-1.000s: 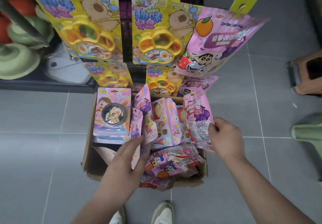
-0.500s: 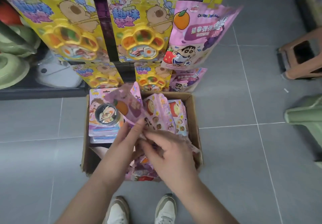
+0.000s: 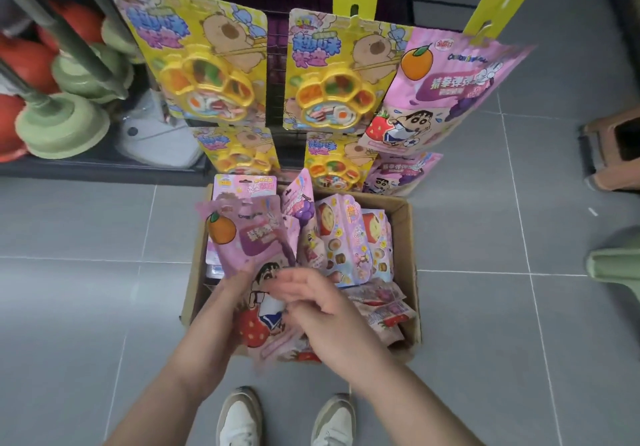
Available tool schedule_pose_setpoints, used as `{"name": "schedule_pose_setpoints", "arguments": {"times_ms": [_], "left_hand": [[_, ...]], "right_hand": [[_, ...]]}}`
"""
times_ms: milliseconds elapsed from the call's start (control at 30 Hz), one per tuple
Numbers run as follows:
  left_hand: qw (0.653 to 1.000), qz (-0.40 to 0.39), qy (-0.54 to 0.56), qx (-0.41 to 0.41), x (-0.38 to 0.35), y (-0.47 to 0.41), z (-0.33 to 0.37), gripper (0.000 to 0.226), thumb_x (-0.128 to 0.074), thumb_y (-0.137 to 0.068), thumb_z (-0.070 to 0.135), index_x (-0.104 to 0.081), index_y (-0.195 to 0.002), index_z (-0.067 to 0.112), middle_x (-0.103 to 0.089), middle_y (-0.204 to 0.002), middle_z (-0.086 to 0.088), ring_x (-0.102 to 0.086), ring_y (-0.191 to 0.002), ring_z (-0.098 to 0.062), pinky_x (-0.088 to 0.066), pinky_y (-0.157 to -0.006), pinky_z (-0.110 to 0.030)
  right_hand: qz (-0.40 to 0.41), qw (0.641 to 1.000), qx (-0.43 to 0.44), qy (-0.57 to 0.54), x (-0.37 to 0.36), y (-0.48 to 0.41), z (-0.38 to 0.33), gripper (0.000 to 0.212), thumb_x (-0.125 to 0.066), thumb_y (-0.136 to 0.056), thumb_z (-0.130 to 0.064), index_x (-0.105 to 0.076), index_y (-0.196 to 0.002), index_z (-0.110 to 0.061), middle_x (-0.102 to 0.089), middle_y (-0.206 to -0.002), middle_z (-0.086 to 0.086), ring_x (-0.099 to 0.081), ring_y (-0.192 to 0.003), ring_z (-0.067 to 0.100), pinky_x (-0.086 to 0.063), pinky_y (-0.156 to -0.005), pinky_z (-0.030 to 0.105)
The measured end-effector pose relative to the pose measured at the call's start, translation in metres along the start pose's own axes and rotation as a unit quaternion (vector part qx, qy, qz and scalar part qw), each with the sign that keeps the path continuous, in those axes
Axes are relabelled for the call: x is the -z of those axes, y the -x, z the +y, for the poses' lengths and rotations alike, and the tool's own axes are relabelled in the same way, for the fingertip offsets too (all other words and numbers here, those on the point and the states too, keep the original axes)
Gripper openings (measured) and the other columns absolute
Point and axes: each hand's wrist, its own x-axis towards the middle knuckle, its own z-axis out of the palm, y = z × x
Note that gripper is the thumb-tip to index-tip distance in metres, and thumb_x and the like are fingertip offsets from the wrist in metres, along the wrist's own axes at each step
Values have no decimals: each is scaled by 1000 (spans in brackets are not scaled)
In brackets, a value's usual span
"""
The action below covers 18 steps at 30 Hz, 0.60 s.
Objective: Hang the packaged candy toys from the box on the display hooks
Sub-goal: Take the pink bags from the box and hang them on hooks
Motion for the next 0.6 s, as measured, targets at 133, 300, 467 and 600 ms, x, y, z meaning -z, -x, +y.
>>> {"name": "schedule_pose_setpoints", "arguments": {"times_ms": [133,300,467,600], "left_hand": [[998,49,-22,-13,24,1,-7,46,-59,-97,40,-58,-141,27,-73,-129,-6,-72,-116,-27,-59,-96,-43],[997,55,-45,34,49,7,2,56,-76,-85,53,-67,-129,20,-79,-113,-9,-78,-100,-31,-57,-96,-45],[994,81,-13,66,67,0,5,59,-85,-67,41,-72,-115,11,-80,-101,-17,-79,-88,-37,-56,-89,-44],[992,102,-31,66,77,-14,-3,34,-71,-87,36,-72,-108,9,-80,-93,-18,-79,-79,-37,-57,-80,-41]], "right_hand": [[-17,998,-13,-56,-8,-18,-4,31,-45,-104,-6,-56,-129,-21,-74,-117,-4,-71,-107,7,-56,-98,37],[178,983,-28,-17,29,-51,3,19,-52,-103,-13,-63,-115,-25,-77,-100,-4,-75,-90,17,-59,-84,37],[252,943,-85,198,60,-100,14,36,-63,-97,-33,-58,-130,-20,-69,-114,-5,-64,-97,14,-48,-75,21],[166,940,-125,270,53,-144,25,35,-64,-95,-47,-58,-117,-19,-67,-104,1,-60,-91,22,-43,-70,30]]}}
